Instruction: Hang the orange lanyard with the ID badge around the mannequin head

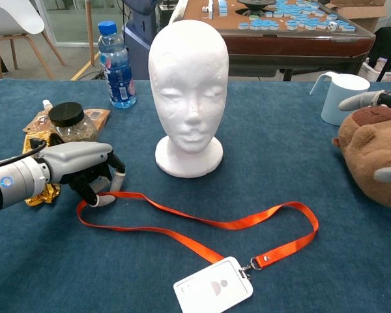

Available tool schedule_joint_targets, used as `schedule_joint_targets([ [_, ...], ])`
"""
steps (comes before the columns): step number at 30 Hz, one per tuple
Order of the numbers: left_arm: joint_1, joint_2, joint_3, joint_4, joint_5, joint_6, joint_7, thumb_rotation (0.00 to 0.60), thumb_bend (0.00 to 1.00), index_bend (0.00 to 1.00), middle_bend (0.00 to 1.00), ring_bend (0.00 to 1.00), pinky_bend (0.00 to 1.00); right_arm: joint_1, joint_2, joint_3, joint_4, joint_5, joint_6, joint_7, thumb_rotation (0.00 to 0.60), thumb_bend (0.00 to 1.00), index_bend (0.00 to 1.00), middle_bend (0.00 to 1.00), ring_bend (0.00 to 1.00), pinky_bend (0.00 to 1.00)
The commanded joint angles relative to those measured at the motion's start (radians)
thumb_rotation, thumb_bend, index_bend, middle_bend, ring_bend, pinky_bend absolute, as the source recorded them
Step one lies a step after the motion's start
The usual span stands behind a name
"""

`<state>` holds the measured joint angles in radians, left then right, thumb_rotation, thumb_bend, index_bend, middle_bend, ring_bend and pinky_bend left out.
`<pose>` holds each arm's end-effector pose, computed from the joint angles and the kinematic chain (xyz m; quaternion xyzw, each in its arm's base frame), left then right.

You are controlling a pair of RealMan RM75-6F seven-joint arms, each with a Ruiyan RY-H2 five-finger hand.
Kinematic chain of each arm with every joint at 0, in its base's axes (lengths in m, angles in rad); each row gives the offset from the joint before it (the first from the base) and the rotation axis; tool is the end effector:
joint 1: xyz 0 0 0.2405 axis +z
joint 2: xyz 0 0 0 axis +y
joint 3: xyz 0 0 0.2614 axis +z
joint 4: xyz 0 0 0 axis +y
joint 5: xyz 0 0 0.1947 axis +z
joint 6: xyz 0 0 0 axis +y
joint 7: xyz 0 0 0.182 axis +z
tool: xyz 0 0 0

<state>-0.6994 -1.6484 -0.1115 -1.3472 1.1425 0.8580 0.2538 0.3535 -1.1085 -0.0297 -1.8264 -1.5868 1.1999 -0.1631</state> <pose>-0.1774 0.3546 -0.0661 -0.7608 -0.4265 -0.3175 0.3722 -0.2131 -0.2514 0.0970 0.7470 -0.3649 0.3705 0.4142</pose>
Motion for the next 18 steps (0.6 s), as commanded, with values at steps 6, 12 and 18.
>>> schedule_joint_targets([
  [6, 0.012, 0.001, 0.002, -0.010, 0.018, 0.022, -0.033, 0.600, 0.32, 0.61, 0.85, 0.87, 0.90, 0.012, -0.002, -0.001, -0.005, 0.027, -0.046, -0.031, 0.331, 0.20, 0.13, 1.00, 1.00, 1.00],
  [12, 0.015, 0.008, 0.006, -0.027, 0.033, 0.032, -0.040, 0.600, 0.32, 0.61, 0.85, 0.87, 0.90, 0.048, -0.041, 0.016, -0.015, 0.066, -0.112, -0.075, 0.400, 0.25, 0.21, 1.00, 1.00, 1.00],
  [18, 0.016, 0.011, 0.009, -0.038, 0.033, 0.028, -0.042, 0.600, 0.32, 0.60, 0.85, 0.87, 0.90, 0.097, -0.122, 0.060, -0.001, 0.162, -0.182, -0.134, 0.555, 0.25, 0.28, 1.00, 1.00, 1.00],
])
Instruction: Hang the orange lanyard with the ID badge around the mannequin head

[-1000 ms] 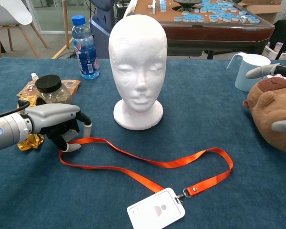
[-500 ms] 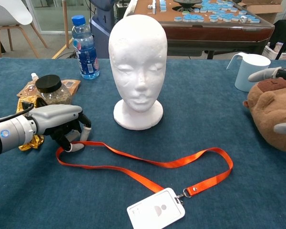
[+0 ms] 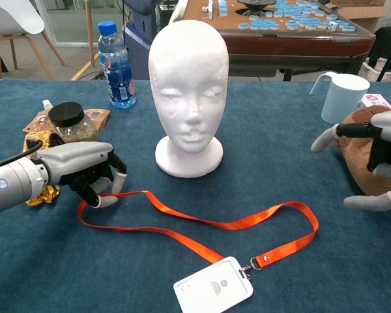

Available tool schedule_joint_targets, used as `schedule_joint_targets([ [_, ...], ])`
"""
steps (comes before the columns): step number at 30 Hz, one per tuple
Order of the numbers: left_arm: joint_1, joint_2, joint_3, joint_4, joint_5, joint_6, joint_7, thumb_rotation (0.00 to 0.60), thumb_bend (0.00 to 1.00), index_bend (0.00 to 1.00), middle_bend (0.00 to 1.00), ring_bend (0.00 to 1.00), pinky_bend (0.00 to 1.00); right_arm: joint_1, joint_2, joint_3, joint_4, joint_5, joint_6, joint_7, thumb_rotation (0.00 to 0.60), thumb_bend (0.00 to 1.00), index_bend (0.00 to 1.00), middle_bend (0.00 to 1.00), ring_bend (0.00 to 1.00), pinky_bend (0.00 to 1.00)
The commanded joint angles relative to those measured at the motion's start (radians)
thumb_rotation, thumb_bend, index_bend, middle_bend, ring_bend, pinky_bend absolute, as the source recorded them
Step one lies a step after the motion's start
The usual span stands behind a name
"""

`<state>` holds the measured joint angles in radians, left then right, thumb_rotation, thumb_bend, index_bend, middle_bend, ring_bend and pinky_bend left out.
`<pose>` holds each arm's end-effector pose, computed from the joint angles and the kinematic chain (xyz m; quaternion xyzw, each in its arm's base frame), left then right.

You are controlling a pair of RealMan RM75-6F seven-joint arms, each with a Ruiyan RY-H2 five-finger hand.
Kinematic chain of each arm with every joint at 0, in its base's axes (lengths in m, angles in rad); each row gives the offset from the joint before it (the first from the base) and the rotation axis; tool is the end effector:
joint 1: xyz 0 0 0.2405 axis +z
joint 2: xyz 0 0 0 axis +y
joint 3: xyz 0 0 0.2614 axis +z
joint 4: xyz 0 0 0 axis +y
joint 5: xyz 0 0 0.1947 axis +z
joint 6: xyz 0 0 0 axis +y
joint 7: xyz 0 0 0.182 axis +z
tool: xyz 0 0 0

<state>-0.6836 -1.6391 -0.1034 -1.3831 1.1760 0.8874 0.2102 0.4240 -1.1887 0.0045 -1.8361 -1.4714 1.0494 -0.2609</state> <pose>-0.1724 0.3467 -0.0633 -0.7529 -0.4364 -0.3373 0.3590 -0.2002 -0.2640 0.0570 0.7718 -0.3807 0.3357 0.3831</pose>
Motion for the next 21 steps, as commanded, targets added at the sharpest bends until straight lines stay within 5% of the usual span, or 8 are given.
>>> schedule_joint_targets([
  [1, 0.000, 0.003, 0.001, -0.005, -0.001, -0.001, 0.002, 0.600, 0.32, 0.60, 0.85, 0.87, 0.90, 0.038, -0.061, 0.035, 0.014, 0.068, -0.043, -0.053, 0.574, 0.25, 0.30, 1.00, 1.00, 1.00],
  [7, 0.003, 0.008, 0.001, -0.017, -0.002, 0.004, 0.000, 0.600, 0.32, 0.60, 0.85, 0.87, 0.90, 0.096, -0.154, 0.068, 0.055, 0.173, -0.101, -0.150, 0.600, 0.25, 0.41, 1.00, 1.00, 1.00],
  [21, 0.013, 0.025, 0.007, -0.039, -0.002, 0.011, -0.010, 0.600, 0.32, 0.60, 0.85, 0.87, 0.90, 0.192, -0.279, 0.065, 0.154, 0.337, -0.152, -0.334, 0.600, 0.25, 0.45, 1.00, 1.00, 1.00],
])
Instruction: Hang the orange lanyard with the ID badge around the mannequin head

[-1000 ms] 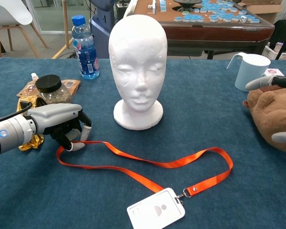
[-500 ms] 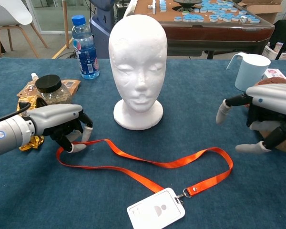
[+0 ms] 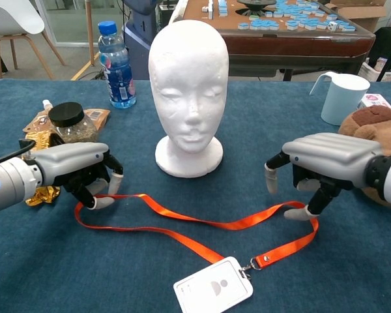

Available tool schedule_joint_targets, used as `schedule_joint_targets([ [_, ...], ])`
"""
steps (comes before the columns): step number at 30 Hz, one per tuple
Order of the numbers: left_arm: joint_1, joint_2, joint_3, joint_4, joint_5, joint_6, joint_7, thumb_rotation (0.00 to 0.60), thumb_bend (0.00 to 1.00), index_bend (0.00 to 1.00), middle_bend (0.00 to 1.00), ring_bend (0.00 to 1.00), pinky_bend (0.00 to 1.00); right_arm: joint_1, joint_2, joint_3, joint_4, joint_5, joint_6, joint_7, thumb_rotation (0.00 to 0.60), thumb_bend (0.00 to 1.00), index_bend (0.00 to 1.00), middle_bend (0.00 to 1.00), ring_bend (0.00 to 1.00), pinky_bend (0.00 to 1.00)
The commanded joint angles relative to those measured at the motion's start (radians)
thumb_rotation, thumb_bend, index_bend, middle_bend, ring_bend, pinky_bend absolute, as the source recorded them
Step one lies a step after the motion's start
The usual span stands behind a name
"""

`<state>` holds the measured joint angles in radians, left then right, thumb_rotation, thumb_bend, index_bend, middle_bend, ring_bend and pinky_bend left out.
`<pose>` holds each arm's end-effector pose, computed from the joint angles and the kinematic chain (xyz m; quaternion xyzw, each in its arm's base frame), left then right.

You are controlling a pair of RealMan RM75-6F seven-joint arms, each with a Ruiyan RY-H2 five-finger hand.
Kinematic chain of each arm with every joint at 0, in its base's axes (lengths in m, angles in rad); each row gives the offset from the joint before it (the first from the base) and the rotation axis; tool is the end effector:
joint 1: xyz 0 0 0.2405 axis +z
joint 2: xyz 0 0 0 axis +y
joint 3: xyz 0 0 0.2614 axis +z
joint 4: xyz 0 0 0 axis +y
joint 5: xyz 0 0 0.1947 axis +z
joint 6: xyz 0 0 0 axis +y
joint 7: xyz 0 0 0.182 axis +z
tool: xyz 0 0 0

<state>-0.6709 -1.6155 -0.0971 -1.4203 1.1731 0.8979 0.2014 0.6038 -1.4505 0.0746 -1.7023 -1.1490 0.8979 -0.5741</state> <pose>-0.1744 0.3418 -0.0577 -0.7474 -0.4461 -0.3400 0.3561 -0.1709 -0.3036 -0.0264 0.8122 -0.3554 0.2737 0.3728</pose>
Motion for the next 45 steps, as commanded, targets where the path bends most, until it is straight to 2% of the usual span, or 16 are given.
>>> schedule_joint_targets([
  [1, 0.001, 0.002, 0.000, -0.002, 0.001, 0.001, -0.003, 0.600, 0.32, 0.60, 0.85, 0.87, 0.90, 0.016, -0.024, -0.007, 0.028, 0.019, 0.001, -0.029, 0.600, 0.25, 0.46, 1.00, 1.00, 1.00],
  [26, 0.003, 0.010, 0.001, -0.020, 0.001, 0.003, -0.005, 0.600, 0.32, 0.60, 0.85, 0.87, 0.90, 0.071, -0.131, -0.019, 0.182, 0.094, 0.024, -0.075, 0.600, 0.26, 0.51, 1.00, 1.00, 1.00],
  [42, 0.007, 0.011, 0.004, -0.019, 0.000, 0.004, -0.010, 0.600, 0.32, 0.60, 0.85, 0.87, 0.90, 0.099, -0.173, -0.026, 0.190, 0.083, 0.025, -0.079, 0.600, 0.30, 0.52, 1.00, 1.00, 1.00],
  [45, 0.008, 0.012, 0.005, -0.020, 0.001, 0.005, -0.012, 0.600, 0.32, 0.60, 0.85, 0.87, 0.90, 0.100, -0.176, -0.031, 0.187, 0.081, 0.028, -0.080, 0.600, 0.36, 0.53, 1.00, 1.00, 1.00],
])
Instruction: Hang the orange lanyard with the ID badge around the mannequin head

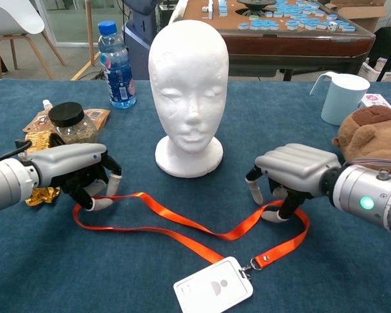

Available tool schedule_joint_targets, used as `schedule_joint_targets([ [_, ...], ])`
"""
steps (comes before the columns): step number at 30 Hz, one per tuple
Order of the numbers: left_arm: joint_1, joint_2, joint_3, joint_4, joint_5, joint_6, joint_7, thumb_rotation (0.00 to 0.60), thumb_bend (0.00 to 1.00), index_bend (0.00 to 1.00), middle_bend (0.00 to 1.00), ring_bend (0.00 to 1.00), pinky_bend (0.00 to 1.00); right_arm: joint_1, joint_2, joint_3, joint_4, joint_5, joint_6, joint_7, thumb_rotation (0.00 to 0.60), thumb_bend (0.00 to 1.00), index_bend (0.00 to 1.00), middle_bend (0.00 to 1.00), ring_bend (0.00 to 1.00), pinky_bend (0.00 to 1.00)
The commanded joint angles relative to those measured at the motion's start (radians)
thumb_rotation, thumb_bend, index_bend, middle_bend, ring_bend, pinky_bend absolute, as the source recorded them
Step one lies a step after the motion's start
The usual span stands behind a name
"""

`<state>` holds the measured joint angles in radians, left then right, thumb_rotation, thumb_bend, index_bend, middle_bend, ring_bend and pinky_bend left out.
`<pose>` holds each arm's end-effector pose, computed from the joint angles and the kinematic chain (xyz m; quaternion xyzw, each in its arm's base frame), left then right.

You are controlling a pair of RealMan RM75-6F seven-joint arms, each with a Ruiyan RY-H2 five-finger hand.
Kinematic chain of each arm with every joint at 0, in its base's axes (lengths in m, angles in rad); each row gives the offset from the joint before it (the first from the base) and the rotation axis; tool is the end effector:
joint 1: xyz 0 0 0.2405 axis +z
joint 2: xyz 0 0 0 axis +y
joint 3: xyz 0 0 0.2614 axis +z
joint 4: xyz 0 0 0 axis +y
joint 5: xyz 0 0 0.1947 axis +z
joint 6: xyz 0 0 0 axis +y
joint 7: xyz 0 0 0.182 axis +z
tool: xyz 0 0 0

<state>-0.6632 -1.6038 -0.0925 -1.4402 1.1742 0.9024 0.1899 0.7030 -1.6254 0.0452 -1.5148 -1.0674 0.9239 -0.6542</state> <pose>-0.1754 0.3384 -0.0553 -0.7439 -0.4535 -0.3420 0.3522 -0.1622 -0.3218 -0.0720 0.8277 -0.3162 0.2528 0.3887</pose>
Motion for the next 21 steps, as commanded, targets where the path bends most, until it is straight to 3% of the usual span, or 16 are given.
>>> schedule_joint_targets([
  [1, 0.001, 0.001, 0.001, -0.001, 0.001, 0.001, -0.001, 0.600, 0.32, 0.60, 0.85, 0.87, 0.90, 0.001, -0.002, -0.002, 0.000, -0.001, 0.002, 0.001, 0.600, 0.40, 0.55, 1.00, 1.00, 1.00],
  [5, 0.002, 0.002, 0.001, -0.003, 0.004, 0.003, -0.003, 0.600, 0.32, 0.60, 0.85, 0.87, 0.90, 0.002, -0.006, -0.003, 0.004, 0.003, 0.003, 0.004, 0.600, 0.48, 0.58, 1.00, 1.00, 1.00],
  [13, 0.006, 0.006, 0.002, -0.009, 0.007, 0.007, -0.006, 0.600, 0.32, 0.60, 0.85, 0.87, 0.90, 0.000, -0.006, -0.008, 0.000, 0.000, 0.011, 0.014, 0.600, 0.49, 0.63, 1.00, 1.00, 1.00],
  [21, 0.039, 0.090, -0.019, -0.127, 0.092, 0.095, -0.093, 0.600, 0.32, 0.60, 0.85, 0.88, 0.90, -0.059, 0.103, -0.013, -0.148, -0.141, 0.113, 0.152, 0.600, 0.49, 0.64, 1.00, 1.00, 1.00],
])
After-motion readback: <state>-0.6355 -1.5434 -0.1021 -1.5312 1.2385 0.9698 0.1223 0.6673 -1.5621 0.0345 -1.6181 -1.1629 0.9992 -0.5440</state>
